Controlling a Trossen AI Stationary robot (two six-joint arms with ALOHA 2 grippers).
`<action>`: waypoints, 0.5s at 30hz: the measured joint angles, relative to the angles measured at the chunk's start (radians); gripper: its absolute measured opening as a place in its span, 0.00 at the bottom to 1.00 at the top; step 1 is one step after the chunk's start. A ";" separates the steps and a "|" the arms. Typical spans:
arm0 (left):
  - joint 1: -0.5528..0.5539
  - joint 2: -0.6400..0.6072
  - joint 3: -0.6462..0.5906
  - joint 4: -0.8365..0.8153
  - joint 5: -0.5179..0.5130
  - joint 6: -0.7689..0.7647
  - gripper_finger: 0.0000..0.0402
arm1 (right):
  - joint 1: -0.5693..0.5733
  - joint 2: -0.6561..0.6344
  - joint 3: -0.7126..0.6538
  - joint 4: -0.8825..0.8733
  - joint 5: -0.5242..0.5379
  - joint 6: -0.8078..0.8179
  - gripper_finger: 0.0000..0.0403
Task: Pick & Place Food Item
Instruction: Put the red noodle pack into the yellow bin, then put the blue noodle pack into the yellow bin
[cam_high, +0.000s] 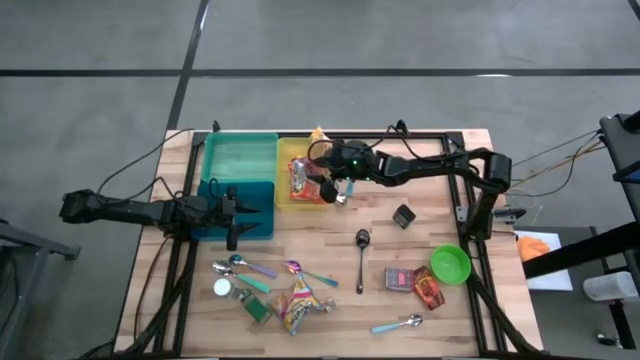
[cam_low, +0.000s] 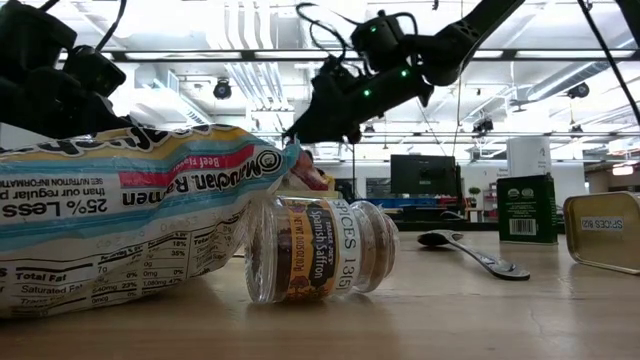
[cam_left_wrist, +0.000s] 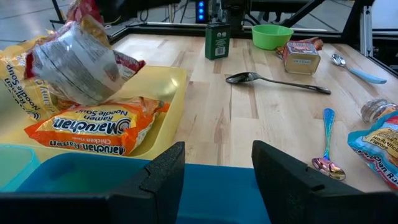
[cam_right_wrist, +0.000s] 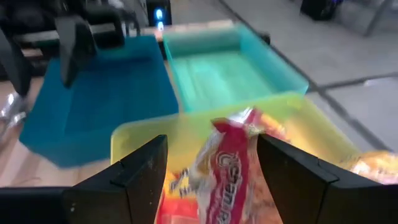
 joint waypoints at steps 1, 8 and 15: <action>0.000 0.000 0.000 0.000 0.000 0.000 0.47 | 0.000 -0.009 -0.011 0.025 0.002 -0.004 0.61; 0.000 0.000 0.000 0.000 0.000 0.000 0.47 | 0.003 -0.056 -0.127 0.199 0.001 -0.019 0.61; 0.000 0.000 0.000 0.000 0.000 0.000 0.47 | 0.003 -0.096 -0.282 0.433 -0.001 -0.013 0.61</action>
